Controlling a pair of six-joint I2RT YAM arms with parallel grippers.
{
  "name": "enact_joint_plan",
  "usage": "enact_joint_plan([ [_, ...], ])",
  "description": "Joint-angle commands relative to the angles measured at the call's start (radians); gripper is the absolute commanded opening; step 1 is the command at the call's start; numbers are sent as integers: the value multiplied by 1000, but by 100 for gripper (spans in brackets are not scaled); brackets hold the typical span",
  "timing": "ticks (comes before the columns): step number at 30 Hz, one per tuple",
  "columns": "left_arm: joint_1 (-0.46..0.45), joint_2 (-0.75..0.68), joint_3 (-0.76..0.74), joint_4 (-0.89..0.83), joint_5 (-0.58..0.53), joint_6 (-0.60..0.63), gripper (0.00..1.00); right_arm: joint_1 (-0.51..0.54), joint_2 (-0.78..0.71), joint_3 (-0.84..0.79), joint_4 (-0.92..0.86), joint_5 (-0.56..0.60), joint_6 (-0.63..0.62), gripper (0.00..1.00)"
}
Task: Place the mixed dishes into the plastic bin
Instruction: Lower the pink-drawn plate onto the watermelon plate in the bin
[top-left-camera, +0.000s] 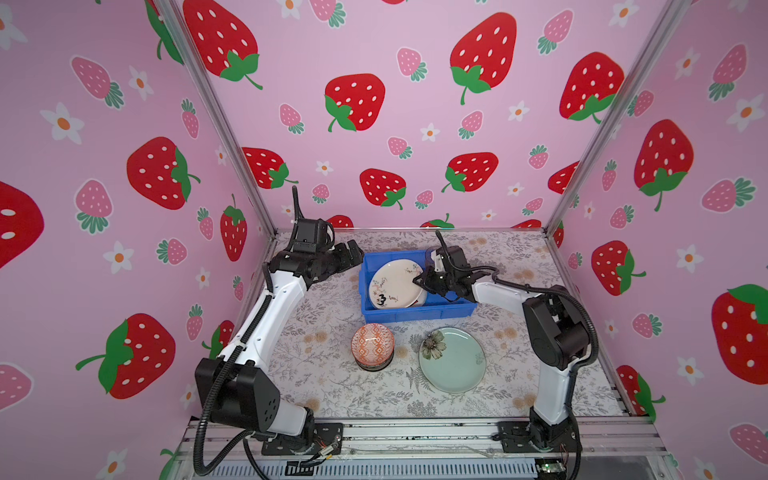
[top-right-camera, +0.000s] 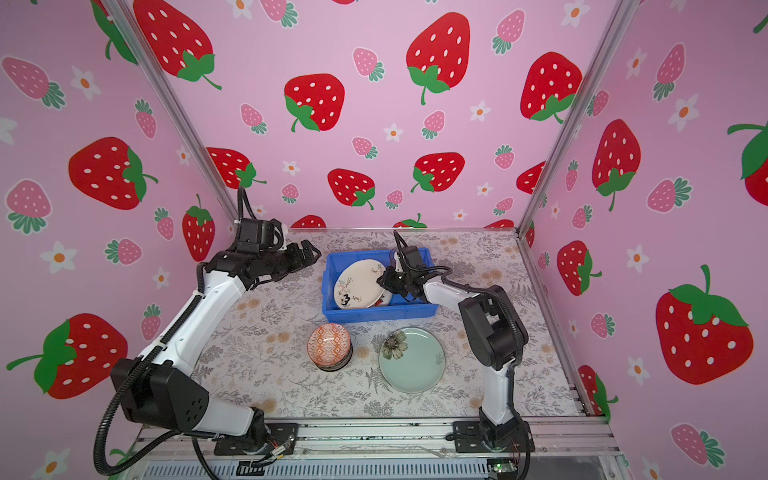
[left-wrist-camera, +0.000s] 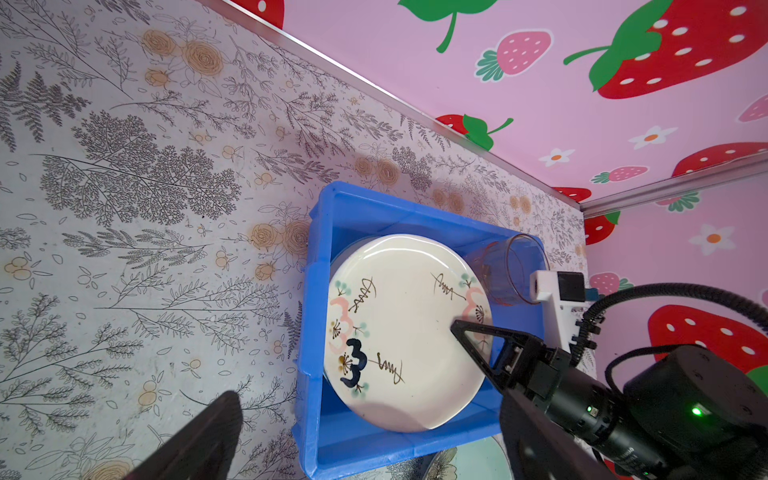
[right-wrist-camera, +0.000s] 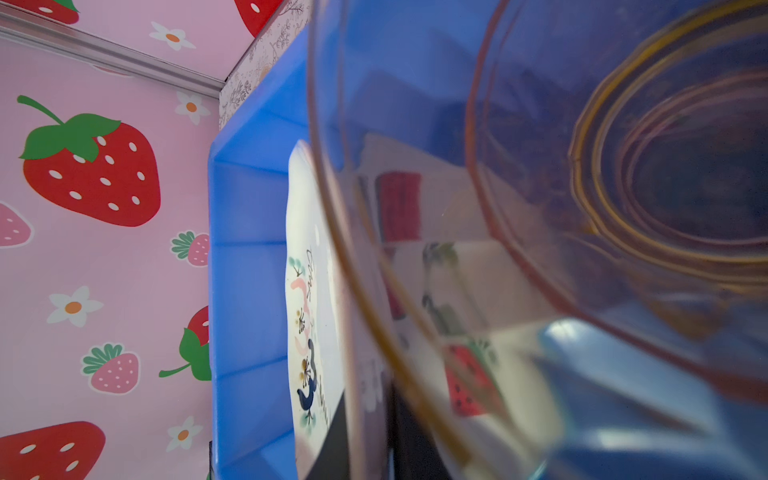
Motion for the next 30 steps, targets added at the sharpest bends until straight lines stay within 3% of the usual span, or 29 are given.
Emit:
enact_joint_plan([
  [1, 6, -1, -6, 11, 8, 18, 99, 14, -10, 49, 93, -19, 19, 0],
  [15, 5, -2, -6, 10, 12, 17, 99, 26, 29, 53, 85, -10, 3, 0],
  [23, 5, -2, -7, 8, 15, 16, 99, 27, 48, 51, 73, -9, -10, 12],
  [30, 5, 0, -7, 8, 16, 17, 99, 29, 51, 50, 57, 3, -25, 28],
])
